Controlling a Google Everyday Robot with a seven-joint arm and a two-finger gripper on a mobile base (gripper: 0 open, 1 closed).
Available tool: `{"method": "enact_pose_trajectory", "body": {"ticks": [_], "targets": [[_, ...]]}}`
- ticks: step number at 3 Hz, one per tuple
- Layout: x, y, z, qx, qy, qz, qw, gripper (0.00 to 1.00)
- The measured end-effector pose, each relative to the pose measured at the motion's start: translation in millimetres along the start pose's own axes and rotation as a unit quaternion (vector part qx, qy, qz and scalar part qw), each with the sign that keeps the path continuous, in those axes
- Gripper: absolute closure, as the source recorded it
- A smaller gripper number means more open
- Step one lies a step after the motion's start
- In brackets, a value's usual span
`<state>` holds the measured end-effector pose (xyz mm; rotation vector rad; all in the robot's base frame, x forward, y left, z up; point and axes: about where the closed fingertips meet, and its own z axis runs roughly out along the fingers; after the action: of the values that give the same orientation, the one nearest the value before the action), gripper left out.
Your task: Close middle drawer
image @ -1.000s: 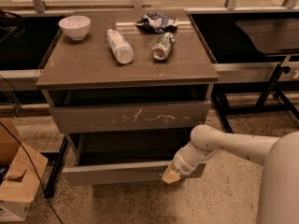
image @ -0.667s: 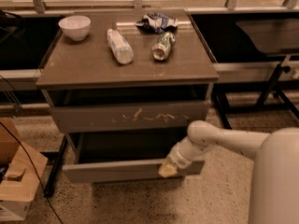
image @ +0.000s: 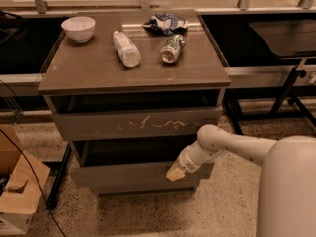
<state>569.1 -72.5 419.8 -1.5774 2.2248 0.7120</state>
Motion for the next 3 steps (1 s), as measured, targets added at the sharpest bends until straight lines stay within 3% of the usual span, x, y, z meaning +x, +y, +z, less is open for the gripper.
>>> {"method": "enact_pose_trajectory", "body": {"ticks": [1,3], "targets": [[-1.7,-1.8,-0.2,0.003,-0.003,0.000,1.0000,0.73],[-28.8,-47.5,6.5,0.052,-0.048,-0.015,0.9974,0.27]]}}
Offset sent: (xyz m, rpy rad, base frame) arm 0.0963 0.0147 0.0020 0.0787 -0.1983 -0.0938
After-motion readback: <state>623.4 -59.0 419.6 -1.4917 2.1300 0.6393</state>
